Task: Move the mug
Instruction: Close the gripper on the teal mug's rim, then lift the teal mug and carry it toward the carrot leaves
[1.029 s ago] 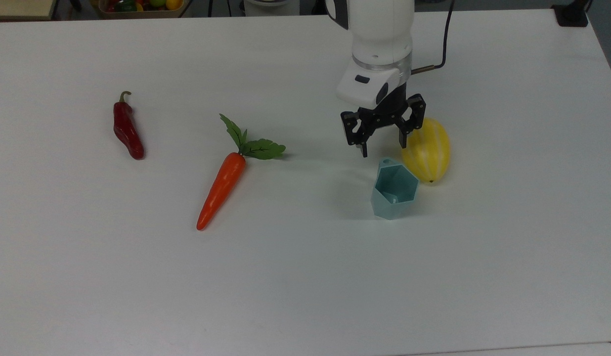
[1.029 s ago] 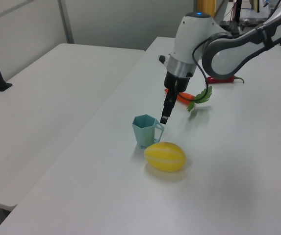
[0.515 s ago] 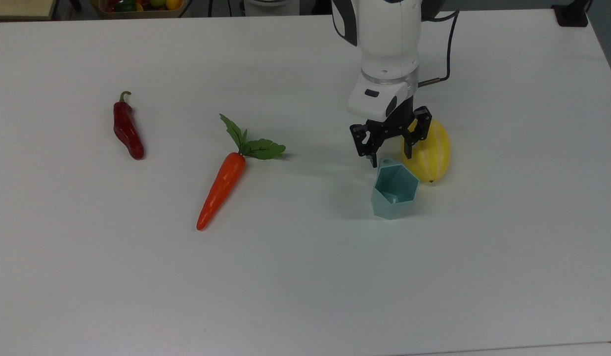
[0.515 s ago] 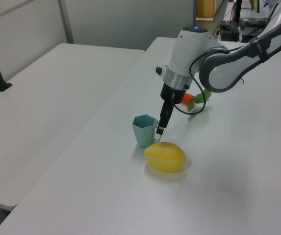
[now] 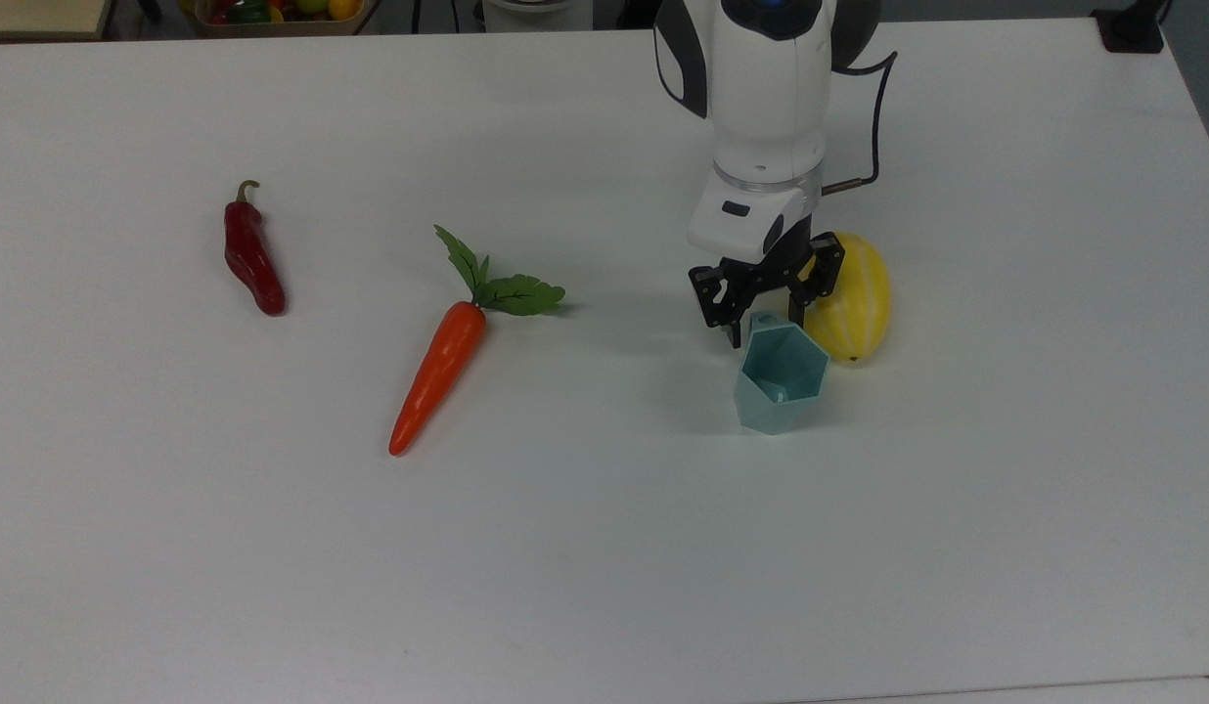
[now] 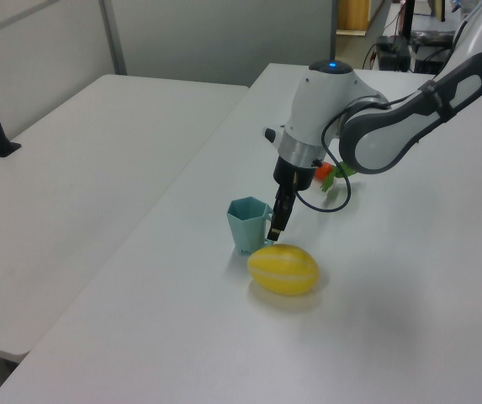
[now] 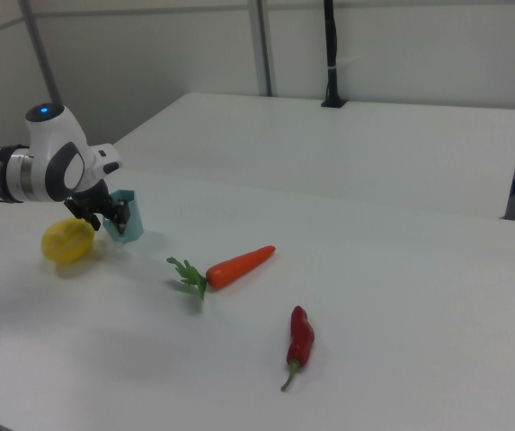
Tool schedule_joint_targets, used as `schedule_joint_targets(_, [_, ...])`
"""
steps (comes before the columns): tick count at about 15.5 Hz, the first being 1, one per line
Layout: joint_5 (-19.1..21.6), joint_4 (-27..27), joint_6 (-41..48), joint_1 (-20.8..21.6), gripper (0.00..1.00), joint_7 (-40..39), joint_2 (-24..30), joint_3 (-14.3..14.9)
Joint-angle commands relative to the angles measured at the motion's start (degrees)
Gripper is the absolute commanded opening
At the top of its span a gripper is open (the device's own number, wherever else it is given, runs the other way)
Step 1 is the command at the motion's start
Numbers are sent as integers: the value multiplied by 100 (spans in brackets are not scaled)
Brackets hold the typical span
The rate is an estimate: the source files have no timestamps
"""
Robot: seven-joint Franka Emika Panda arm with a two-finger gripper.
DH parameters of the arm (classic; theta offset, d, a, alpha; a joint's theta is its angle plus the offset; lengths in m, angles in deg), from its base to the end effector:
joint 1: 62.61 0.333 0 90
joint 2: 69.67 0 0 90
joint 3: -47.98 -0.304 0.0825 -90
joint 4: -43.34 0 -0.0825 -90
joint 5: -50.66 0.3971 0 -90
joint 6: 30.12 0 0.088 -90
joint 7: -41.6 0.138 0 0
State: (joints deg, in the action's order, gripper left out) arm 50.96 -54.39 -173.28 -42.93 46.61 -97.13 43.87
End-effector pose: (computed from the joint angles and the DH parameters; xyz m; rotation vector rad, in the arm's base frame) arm 0.6531 0.2829 0.2999 -2.9602 -0.4637 -0.4473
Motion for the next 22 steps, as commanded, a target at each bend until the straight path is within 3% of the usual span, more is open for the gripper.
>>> schedule_joint_targets(1, [-188, 79, -133, 10, 60, 123, -128, -11])
schedule_joint_targets(7, [-250, 79, -142, 1, 30, 114, -163, -11])
schedule_joint_targets(11, [-408, 88, -142, -17, 2, 114, -172, -11])
schedule_joint_targets(17, [-399, 88, -124, -43, 0, 123, -58, -20])
schedule_joint_targets(22, [-329, 35, 68, -157, 0, 123, 539, -20])
